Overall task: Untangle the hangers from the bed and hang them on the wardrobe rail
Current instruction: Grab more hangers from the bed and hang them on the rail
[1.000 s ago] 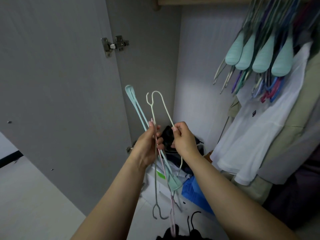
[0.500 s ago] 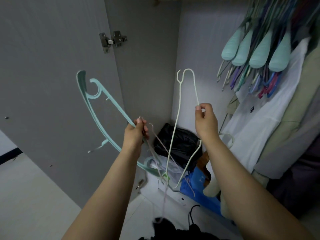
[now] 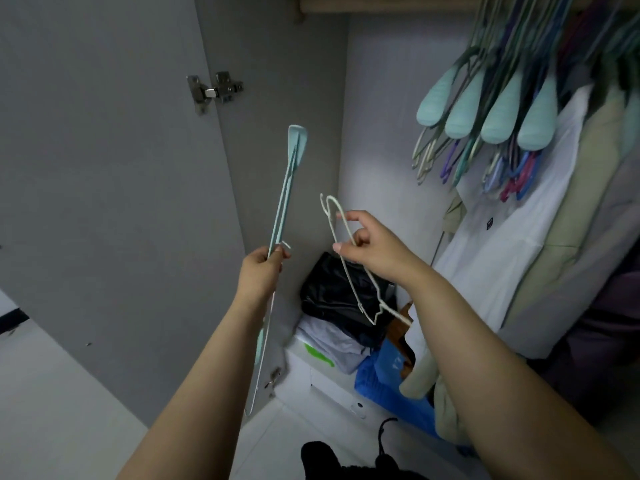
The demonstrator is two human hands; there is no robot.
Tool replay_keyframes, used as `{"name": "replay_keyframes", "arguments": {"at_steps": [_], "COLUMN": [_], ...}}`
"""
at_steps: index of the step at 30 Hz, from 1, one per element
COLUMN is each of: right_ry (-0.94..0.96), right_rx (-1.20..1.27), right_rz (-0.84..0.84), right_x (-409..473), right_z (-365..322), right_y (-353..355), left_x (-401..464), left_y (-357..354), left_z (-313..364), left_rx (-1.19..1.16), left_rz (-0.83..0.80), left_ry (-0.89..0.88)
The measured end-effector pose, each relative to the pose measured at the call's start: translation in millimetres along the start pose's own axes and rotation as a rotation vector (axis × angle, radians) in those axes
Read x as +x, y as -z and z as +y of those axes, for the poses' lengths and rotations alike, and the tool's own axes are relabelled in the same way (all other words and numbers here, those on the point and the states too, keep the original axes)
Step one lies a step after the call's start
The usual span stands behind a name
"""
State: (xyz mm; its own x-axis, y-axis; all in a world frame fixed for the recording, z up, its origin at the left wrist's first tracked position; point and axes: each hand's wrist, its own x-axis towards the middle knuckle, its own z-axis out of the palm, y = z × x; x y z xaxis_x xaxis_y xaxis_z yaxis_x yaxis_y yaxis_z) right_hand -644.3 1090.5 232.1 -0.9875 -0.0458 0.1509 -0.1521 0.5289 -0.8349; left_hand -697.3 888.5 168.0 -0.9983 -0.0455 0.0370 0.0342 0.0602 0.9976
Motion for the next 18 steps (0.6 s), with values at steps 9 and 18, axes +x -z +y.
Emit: {"name": "replay_keyframes", "arguments": {"at_steps": [9, 18], "right_ry": [-0.055, -0.026], "right_rx": [-0.440, -0.908], "right_rz": [-0.177, -0.414], "right_x": [31.5, 39.1], "right_z": [7.2, 1.1], "right_y": [-6.7, -15.7], "left_x": [9.7, 18.2], "left_y": [-2.2, 3.0], "left_z": [10.3, 16.1], "left_rx": [0.101, 0.127], "left_rz": [0.145, 0.191], "left_ry": [-0.007, -0.037]}}
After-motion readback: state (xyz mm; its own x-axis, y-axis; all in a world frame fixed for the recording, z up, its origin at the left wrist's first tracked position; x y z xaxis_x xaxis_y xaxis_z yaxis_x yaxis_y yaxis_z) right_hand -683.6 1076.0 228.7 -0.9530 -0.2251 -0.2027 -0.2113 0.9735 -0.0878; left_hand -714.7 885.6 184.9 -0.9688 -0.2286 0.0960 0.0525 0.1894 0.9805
